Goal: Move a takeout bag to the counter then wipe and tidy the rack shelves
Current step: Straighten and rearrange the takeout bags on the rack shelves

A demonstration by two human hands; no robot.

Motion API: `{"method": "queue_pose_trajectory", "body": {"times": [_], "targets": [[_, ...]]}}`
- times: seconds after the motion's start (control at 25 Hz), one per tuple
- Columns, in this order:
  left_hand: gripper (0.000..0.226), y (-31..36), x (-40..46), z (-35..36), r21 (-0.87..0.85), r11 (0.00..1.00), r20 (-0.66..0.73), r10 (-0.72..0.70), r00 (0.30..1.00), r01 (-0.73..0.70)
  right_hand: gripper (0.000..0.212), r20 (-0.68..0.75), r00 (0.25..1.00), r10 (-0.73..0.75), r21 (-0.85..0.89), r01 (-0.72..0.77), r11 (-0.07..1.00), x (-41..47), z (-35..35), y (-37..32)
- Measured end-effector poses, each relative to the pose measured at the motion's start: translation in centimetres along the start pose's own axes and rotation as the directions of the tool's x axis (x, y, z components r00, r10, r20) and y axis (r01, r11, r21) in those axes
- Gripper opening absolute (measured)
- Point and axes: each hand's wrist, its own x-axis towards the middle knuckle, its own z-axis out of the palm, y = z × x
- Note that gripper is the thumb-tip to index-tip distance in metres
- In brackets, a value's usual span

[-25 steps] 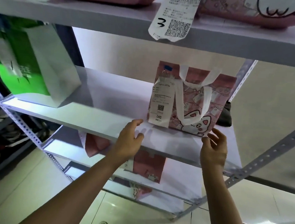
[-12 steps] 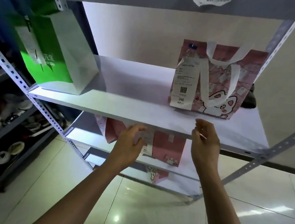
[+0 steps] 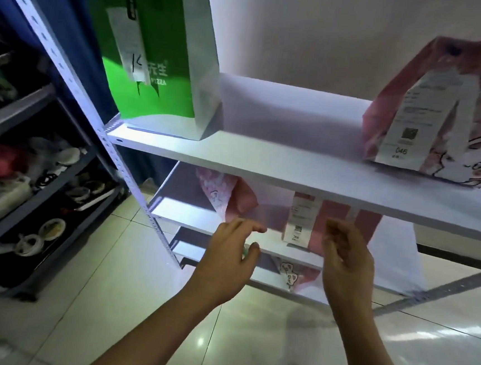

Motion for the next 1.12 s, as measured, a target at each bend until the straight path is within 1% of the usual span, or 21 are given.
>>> {"method": "queue_pose_trajectory", "body": {"times": [0.08,0.2,0.28,0.4,0.52,0.72,0.96,1.12], "targets": [[0.030,-2.2,-0.8,-1.3,-0.003,1.000,0.019,-0.002,1.000,0.002,0.025,0.034,0.999,0.005,-0.021,-0.005,1.000,-1.4,2.9,0.4],[0.032,-5.2,-1.8,-2.0,-0.026,1.000,0.031,-0.009,0.999,0.010,0.027,0.077,0.995,0.066,-0.025,-0.064,0.998,-3.2,6.1,1.3],[0.031,-7.2,-1.9,-1.3,-0.023,1.000,0.041,-0.005,0.999,0.006,0.028,0.075,0.993,0.095,-0.021,-0.094,0.995,-4.3,7.8,2.5],[0.029,-9.4,-1.2,1.1,0.024,1.000,0.061,0.007,0.998,-0.009,0.030,0.096,0.992,0.080,-0.077,-0.072,0.994,-5.3,9.6,5.4],[0.029,-11.3,-0.3,4.8,0.022,1.000,0.098,-0.020,0.995,0.018,0.029,0.091,0.987,0.133,-0.118,-0.122,0.986,-5.1,10.4,9.2],[0.030,-14.0,0.0,8.9,-0.006,1.000,0.153,-0.007,0.988,0.008,0.024,0.068,0.989,0.132,-0.128,-0.123,0.984,-4.2,10.2,14.4],[0.031,-18.2,0.0,12.8,-0.003,0.998,0.140,-0.067,0.988,0.068,0.024,0.080,0.987,0.139,-0.123,-0.128,0.984,-3.7,11.4,18.6],[0.031,-20.6,0.1,14.0,-0.007,0.992,0.105,-0.128,0.986,0.129,0.021,0.146,0.978,0.147,-0.165,-0.122,0.979,-3.6,13.3,19.8]]}}
